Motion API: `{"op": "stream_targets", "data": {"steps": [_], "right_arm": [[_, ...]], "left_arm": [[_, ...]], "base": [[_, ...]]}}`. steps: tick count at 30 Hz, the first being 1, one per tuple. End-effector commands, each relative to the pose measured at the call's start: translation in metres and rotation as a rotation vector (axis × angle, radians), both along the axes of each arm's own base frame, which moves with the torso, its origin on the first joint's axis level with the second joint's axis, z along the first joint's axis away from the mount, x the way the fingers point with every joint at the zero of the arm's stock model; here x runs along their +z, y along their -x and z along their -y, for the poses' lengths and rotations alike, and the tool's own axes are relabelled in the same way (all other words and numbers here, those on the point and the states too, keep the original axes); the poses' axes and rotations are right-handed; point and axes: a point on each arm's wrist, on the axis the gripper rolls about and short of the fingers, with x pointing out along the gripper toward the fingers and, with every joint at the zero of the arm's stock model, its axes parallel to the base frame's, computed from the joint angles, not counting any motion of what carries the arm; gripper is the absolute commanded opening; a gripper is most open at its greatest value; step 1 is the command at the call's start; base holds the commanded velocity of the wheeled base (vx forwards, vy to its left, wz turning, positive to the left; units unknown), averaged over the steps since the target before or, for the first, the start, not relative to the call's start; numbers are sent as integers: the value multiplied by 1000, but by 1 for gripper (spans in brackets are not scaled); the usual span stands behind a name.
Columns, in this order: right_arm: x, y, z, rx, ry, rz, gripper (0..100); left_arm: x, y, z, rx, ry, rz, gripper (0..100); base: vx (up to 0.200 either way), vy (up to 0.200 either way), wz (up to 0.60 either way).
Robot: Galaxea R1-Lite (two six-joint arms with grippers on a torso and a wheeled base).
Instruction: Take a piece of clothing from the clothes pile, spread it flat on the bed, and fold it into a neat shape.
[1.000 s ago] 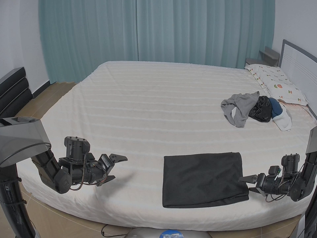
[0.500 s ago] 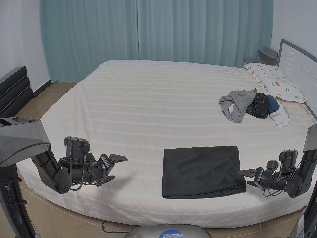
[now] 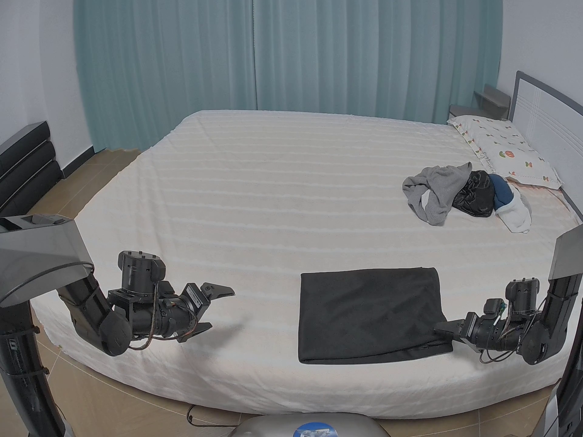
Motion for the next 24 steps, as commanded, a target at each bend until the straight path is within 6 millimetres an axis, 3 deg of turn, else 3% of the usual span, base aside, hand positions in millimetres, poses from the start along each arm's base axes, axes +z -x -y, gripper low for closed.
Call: {"op": "stream_targets", "data": {"steps": [1,24], "right_arm": [[-2,3,3,-18,10,-15,0],[0,19,16,-47,56,-23,0]], "left_arm": [[0,0,0,1,1,0,100],[0,0,0,1,1,0,100]], "base": [[0,0,0],[0,0,0]]}}
